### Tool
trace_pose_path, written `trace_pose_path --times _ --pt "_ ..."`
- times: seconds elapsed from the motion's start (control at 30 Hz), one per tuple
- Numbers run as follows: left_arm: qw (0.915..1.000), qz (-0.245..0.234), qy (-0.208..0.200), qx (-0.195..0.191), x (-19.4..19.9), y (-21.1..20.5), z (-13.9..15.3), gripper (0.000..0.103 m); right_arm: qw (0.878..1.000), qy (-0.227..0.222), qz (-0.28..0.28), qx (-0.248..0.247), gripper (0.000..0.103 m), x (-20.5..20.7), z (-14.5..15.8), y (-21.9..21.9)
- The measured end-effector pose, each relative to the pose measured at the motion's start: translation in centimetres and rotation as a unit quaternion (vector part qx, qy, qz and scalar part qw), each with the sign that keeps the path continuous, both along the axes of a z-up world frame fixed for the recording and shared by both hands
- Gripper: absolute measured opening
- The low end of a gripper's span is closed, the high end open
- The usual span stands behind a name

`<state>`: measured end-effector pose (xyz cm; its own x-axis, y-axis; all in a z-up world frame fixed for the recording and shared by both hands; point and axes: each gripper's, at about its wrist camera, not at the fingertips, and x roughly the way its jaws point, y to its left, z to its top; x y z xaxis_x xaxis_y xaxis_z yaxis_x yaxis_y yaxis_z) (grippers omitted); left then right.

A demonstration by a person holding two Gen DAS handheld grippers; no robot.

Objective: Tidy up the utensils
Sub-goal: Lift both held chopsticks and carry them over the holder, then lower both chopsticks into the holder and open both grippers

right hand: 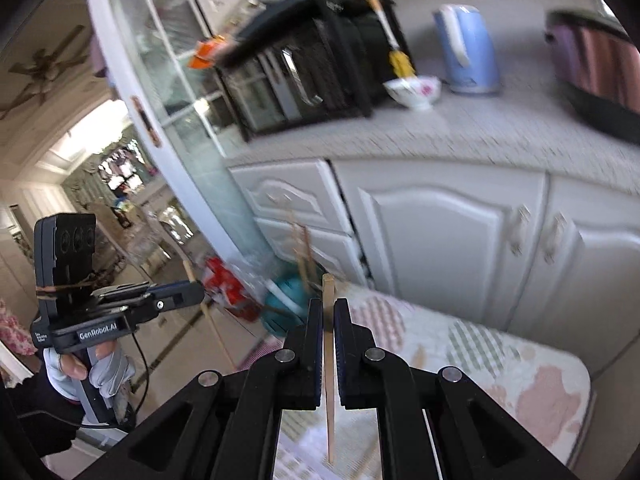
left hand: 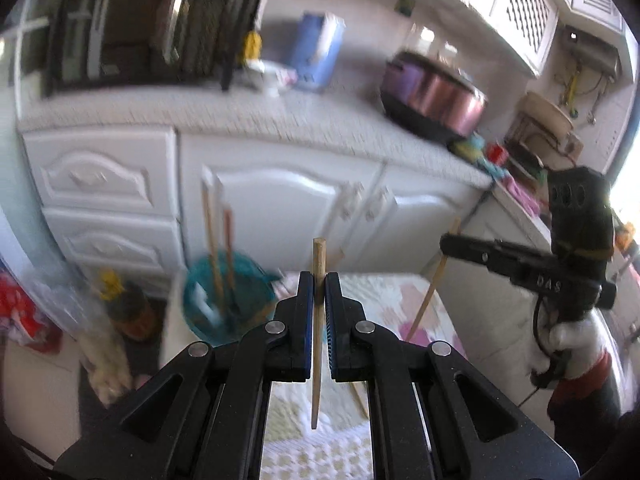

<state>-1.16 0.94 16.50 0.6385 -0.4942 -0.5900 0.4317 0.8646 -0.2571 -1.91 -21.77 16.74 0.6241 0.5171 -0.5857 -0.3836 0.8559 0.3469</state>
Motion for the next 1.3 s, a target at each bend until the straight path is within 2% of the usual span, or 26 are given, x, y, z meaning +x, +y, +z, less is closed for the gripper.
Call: trace_pose_path --times 0.13,0.2,0.3,0.4,0.63,0.7,0.83,1.03,1.3 --pt "0.9982 0.042 -0.044 0.004 1.8 1.7 3.1 0.004 0.999 -0.032 0.008 0.012 0.005 1.8 2.8 3.0" --pt "0.9948 0.068 -0.074 0.018 2.6 2.3 4.1 0.004 0.999 -0.047 0.006 0.006 0.005 3.1 3.7 4.7" --pt "0.9914 0.094 -0.089 0.02 4.7 3.0 4.2 0.004 0.998 -0.059 0.003 0.01 0.005 4.9 4.2 6.5" --pt "0.9868 0.123 -0.101 0.031 6.8 3.3 3.1 0.004 0.997 -0.071 -0.01 0.002 0.005 6.9 4.1 8.4" --pt "0.9824 0.159 -0.094 0.029 10.7 3.4 -1.0 0.004 0.996 -0.077 -0.025 -0.024 0.005 10.3 1.0 11.6" --pt "0.9807 0.164 -0.097 0.042 11.1 3.0 -2.0 0.004 0.997 -0.073 -0.025 -0.027 0.005 10.7 0.0 11.8" --pt "0.9786 0.169 -0.096 0.067 11.7 2.5 -4.1 0.004 0.997 -0.056 -0.02 -0.041 0.005 11.0 -2.6 12.4" --pt "0.9813 0.168 -0.059 0.073 12.5 2.4 -7.0 0.004 0.999 -0.015 -0.003 -0.042 0.005 10.6 -5.8 12.2" --pt "0.984 0.162 -0.026 0.069 12.3 2.4 -7.9 0.004 0.999 0.008 -0.006 -0.05 0.008 10.2 -6.2 11.1"
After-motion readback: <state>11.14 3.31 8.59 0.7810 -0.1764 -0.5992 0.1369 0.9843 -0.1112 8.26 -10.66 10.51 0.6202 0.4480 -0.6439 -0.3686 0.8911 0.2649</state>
